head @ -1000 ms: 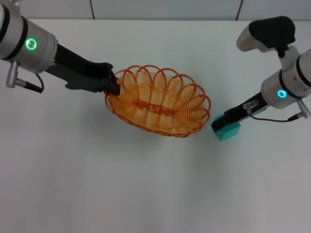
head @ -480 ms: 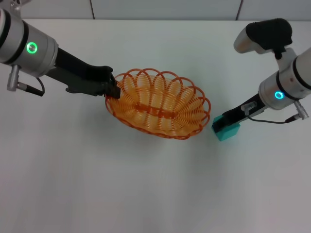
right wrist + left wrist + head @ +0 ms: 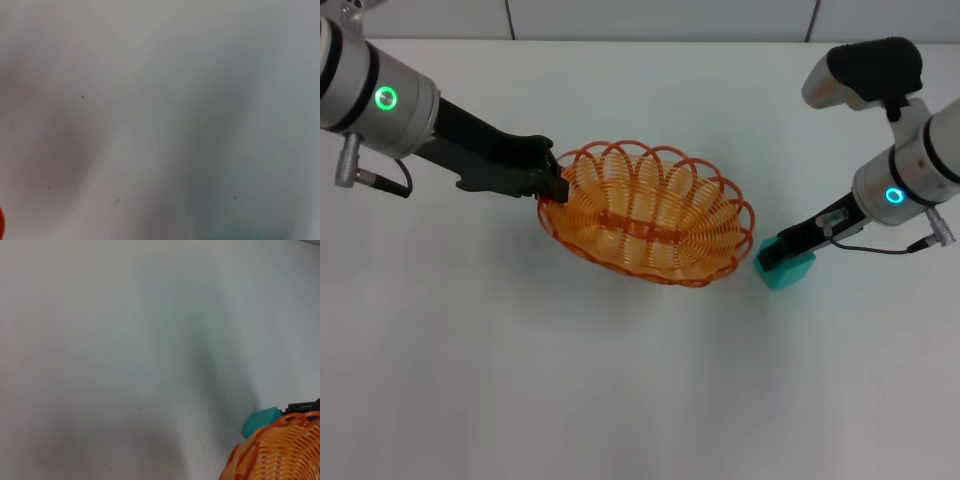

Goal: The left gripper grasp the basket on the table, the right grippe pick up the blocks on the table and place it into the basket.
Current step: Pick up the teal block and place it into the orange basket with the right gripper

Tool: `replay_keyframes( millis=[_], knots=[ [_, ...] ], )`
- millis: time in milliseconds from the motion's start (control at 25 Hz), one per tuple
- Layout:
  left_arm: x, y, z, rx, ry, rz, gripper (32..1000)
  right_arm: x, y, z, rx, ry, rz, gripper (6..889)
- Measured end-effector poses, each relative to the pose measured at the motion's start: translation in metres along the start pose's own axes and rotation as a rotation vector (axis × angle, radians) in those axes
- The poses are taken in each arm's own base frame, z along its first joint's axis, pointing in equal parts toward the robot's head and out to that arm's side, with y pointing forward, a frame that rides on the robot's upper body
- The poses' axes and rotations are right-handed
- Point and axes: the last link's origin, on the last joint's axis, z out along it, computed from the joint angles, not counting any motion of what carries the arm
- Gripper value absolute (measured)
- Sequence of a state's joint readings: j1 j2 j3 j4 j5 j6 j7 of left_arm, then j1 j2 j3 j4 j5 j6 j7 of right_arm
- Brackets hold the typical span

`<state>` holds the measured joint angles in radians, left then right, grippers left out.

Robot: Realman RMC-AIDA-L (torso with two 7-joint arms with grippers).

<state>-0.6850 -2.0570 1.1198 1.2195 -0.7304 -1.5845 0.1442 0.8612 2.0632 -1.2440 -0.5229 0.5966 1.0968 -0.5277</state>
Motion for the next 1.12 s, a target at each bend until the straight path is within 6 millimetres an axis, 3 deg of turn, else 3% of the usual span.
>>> replay_keyframes(
  millis=[800, 1120],
  knots=[
    [0.000, -0.002, -0.002, -0.002, 0.008, -0.010, 98, -0.001, 0.004, -0.001, -0.029, -0.009, 0.008, 518],
    [-0.001, -0.005, -0.002, -0.002, 0.008, -0.019, 98, -0.006, 0.005, -0.020, -0.020, -0.050, 0.003, 519]
  ],
)
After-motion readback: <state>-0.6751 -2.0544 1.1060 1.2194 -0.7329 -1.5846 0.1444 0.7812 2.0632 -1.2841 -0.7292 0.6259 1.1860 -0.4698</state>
